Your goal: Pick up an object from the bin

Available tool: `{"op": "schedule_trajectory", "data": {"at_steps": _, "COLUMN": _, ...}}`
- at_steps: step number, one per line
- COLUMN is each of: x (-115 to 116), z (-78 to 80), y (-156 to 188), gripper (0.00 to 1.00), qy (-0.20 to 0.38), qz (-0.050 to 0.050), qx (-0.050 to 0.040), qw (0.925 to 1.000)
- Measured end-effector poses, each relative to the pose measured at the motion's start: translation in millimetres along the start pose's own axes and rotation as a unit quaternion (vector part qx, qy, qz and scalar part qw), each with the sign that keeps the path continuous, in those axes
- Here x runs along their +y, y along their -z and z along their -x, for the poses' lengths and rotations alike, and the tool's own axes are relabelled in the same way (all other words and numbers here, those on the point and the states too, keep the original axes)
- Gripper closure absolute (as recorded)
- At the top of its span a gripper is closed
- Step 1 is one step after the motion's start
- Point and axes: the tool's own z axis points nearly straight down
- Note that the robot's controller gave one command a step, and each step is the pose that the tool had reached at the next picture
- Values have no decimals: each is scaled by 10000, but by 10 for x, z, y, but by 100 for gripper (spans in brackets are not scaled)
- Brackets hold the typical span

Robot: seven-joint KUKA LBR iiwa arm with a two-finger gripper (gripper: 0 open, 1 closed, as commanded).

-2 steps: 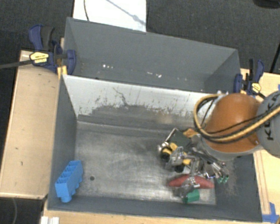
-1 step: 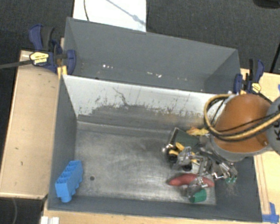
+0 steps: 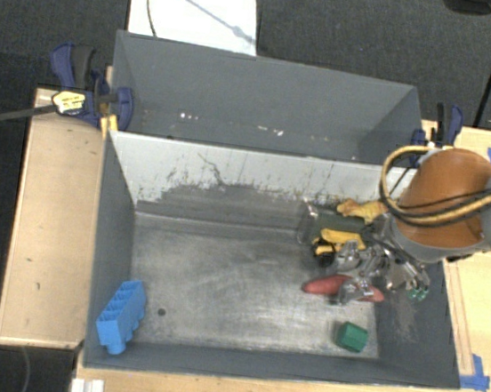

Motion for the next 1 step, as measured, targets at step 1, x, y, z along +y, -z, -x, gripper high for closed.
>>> {"op": "schedule_trajectory", "data": {"at_steps": 1, "x": 0, "z": 0, "y": 0, "gripper": 100, "qy": -7, "qz": 0, "qx": 0, "qw": 10000}}
